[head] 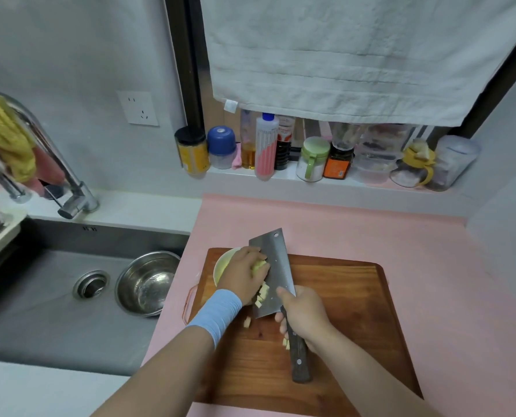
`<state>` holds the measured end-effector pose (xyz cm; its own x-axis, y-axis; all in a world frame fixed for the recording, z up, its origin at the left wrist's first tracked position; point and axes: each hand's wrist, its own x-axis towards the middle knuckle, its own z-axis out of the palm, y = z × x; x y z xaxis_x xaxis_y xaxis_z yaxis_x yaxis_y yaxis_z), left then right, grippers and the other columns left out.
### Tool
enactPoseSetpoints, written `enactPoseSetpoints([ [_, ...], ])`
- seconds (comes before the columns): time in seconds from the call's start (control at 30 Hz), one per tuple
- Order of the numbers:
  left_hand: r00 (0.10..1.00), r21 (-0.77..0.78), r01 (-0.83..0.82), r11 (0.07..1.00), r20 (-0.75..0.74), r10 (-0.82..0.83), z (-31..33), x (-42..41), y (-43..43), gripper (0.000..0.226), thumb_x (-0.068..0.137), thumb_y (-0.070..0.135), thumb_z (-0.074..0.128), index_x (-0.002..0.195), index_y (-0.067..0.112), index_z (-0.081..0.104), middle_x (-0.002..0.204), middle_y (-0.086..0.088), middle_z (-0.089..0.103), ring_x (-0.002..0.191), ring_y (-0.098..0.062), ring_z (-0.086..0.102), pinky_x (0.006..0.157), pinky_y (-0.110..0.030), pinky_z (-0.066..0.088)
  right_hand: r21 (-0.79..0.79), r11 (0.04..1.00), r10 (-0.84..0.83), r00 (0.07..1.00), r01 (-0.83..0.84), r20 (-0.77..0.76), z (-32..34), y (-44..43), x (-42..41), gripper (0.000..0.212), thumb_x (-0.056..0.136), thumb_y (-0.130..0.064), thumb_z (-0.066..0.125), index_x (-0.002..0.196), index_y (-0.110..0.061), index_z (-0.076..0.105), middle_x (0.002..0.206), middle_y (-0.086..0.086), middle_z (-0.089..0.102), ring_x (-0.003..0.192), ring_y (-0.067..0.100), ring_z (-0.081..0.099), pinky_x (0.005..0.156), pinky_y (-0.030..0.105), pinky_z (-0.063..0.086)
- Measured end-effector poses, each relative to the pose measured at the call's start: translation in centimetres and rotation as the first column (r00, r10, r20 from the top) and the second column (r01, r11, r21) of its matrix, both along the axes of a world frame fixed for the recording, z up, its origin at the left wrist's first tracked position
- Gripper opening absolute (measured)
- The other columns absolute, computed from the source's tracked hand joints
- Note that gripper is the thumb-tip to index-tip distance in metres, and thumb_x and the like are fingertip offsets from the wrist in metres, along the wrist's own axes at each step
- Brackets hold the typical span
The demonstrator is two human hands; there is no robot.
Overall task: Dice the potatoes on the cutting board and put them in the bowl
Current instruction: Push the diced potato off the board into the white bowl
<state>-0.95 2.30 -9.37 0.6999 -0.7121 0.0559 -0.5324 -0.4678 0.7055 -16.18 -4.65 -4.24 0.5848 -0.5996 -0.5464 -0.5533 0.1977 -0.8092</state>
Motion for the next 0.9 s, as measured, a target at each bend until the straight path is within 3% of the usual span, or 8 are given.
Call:
enactPoseSetpoints([
  [0.1,0.994,0.035,-0.019,0.999,0.109,0.015,-0.6,1.2,0.7,0.023,0.093,0.029,0.062,0.111,0.017,0.069,0.125,0.007,0.062,0.118,-0.014,0.053,0.103,-0.019,0.034,-0.056,0.998,0.018,0.999,-0.02,-0.031,0.2,-0.2,0.2,0.021,0.106,-0.032,0.051,0.103,-0.015,0.064,0.067,0.008,0.065,0.045,0.018,0.054,0.046,0.029,0.047],
  [0.23,0.995,-0.052,-0.029,0.998,0.092,0.034,-0.8,2.3,1.8,0.02,0.092,0.027,0.06,0.107,0.02,0.071,0.117,0.008,0.062,0.115,-0.012,0.051,0.103,-0.026,0.039,-0.119,0.992,0.029,0.998,-0.035,-0.051,0.5,-1.0,0.5,0.02,0.106,-0.03,0.05,0.103,-0.016,0.064,0.068,0.009,0.066,0.044,0.018,0.054,0.045,0.028,0.048],
  [0.37,0.959,-0.08,0.206,0.975,0.213,-0.185,0.3,0.5,2.1,0.044,0.086,0.055,0.054,0.119,0.027,0.065,0.128,0.011,0.055,0.12,-0.004,0.043,0.102,-0.021,0.032,-0.156,0.986,0.053,0.997,-0.061,-0.055,0.7,-1.7,1.3,0.022,0.106,-0.033,0.05,0.103,-0.014,0.062,0.066,0.007,0.068,0.045,0.018,0.057,0.047,0.029,0.048],
  [0.43,0.909,-0.034,0.284,0.958,0.328,-0.257,-0.2,-0.3,1.9,0.04,0.087,0.054,0.057,0.114,0.025,0.063,0.118,0.008,0.055,0.111,-0.009,0.046,0.095,-0.022,0.037,-0.163,0.985,0.051,0.997,-0.059,-0.049,0.9,-1.7,1.7,0.025,0.106,-0.034,0.051,0.1,-0.013,0.063,0.067,0.007,0.068,0.046,0.018,0.057,0.047,0.029,0.048],
  [0.57,0.921,-0.027,0.115,0.993,0.376,-0.096,-0.9,0.2,1.7,0.021,0.094,0.04,0.052,0.094,0.021,0.06,0.098,0.004,0.052,0.093,-0.016,0.045,0.087,-0.035,0.043,-0.166,0.985,0.039,0.998,-0.047,-0.054,1.1,-1.8,2.0,0.023,0.105,-0.035,0.051,0.102,-0.015,0.063,0.07,0.008,0.069,0.046,0.018,0.057,0.046,0.027,0.048],
  [0.7,0.937,-0.017,-0.083,0.996,0.338,0.084,-0.9,1.0,2.1,0.013,0.091,0.026,0.057,0.097,0.02,0.067,0.104,0.002,0.055,0.097,-0.019,0.045,0.09,-0.035,0.042,-0.182,0.981,0.06,0.996,-0.07,-0.061,1.1,-2.1,1.8,0.021,0.105,-0.036,0.052,0.107,-0.019,0.062,0.071,0.008,0.071,0.048,0.019,0.059,0.049,0.028,0.049],
  [0.83,0.924,-0.002,0.11,0.994,0.368,-0.101,-0.3,0.5,2.3,0.02,0.095,0.038,0.052,0.106,0.025,0.062,0.109,0.009,0.053,0.104,-0.012,0.043,0.094,-0.024,0.034,-0.183,0.981,0.053,0.998,-0.06,-0.045,1.2,-2.2,1.9,0.021,0.105,-0.036,0.052,0.106,-0.019,0.063,0.07,0.008,0.071,0.047,0.018,0.059,0.048,0.028,0.049],
  [0.9,0.914,0.032,0.105,0.994,0.392,-0.109,-0.3,0.4,2.4,0.018,0.095,0.033,0.051,0.104,0.024,0.063,0.107,0.007,0.055,0.103,-0.015,0.045,0.096,-0.029,0.038,-0.187,0.98,0.055,0.998,-0.062,-0.04,1.2,-2.4,1.8,0.021,0.105,-0.035,0.052,0.107,-0.017,0.063,0.069,0.009,0.071,0.046,0.018,0.058,0.047,0.028,0.049],
])
